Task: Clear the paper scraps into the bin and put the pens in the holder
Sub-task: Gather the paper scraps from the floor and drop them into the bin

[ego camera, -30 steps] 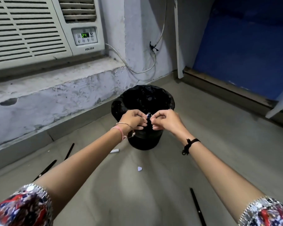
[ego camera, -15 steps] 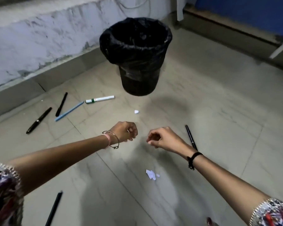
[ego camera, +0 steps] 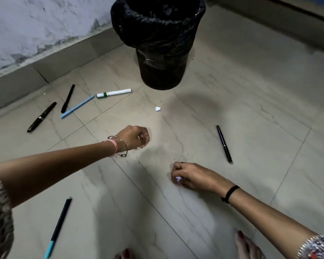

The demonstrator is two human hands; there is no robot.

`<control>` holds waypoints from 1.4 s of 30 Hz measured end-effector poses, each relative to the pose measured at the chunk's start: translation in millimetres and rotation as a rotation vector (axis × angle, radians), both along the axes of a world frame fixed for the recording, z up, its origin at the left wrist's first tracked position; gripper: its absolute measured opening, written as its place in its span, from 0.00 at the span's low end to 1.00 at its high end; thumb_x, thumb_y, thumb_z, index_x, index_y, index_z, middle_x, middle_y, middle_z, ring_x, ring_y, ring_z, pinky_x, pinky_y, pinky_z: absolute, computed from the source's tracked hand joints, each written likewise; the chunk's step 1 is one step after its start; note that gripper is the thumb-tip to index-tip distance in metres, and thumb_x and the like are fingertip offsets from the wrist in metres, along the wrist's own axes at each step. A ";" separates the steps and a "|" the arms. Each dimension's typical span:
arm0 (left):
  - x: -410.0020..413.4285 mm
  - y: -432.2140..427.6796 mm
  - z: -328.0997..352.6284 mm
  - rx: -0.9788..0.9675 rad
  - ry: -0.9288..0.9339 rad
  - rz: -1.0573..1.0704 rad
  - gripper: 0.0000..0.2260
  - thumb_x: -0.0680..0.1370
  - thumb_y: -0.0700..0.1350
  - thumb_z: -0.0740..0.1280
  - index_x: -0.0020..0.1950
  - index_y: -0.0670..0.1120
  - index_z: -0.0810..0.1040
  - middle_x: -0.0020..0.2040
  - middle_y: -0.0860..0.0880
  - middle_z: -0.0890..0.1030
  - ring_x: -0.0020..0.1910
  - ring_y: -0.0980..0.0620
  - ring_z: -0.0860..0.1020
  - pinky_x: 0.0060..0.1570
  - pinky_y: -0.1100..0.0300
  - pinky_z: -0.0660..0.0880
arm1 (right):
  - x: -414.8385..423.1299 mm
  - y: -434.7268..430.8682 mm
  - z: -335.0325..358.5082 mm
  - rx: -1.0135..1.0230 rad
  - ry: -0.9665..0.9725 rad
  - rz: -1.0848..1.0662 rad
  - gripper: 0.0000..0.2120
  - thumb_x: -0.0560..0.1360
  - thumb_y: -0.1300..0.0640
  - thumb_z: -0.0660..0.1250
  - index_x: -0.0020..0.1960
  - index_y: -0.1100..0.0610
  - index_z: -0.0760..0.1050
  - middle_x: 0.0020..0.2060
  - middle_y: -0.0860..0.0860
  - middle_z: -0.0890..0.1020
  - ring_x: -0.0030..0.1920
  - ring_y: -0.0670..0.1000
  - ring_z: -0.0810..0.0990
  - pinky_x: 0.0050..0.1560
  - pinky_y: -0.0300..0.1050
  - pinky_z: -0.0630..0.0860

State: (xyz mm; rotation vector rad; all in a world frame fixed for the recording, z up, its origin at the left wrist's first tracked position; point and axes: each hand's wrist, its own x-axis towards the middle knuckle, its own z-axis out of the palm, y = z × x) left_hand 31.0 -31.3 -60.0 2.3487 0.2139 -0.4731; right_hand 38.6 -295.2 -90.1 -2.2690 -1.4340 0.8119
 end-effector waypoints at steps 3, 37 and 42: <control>2.7 -1.2 -1.6 -0.011 0.000 0.007 0.08 0.73 0.35 0.61 0.43 0.43 0.79 0.37 0.50 0.82 0.26 0.66 0.77 0.33 0.67 0.78 | 1.7 -2.6 -5.0 0.048 -0.017 -0.030 0.05 0.75 0.63 0.62 0.46 0.54 0.75 0.45 0.51 0.76 0.42 0.52 0.76 0.42 0.45 0.74; 103.0 -9.3 -42.5 0.255 -0.343 0.042 0.03 0.71 0.37 0.67 0.42 0.43 0.77 0.44 0.43 0.78 0.41 0.42 0.76 0.41 0.53 0.73 | 87.2 30.8 2.3 0.313 0.145 -0.559 0.05 0.71 0.65 0.69 0.41 0.56 0.79 0.35 0.47 0.82 0.35 0.41 0.78 0.38 0.29 0.73; 57.6 -7.5 -24.6 0.160 -0.309 -0.045 0.03 0.70 0.40 0.70 0.41 0.43 0.78 0.39 0.49 0.75 0.38 0.48 0.74 0.43 0.57 0.72 | 41.3 4.1 -1.9 0.054 0.137 -0.242 0.05 0.71 0.61 0.65 0.41 0.52 0.77 0.37 0.47 0.80 0.38 0.45 0.78 0.39 0.42 0.76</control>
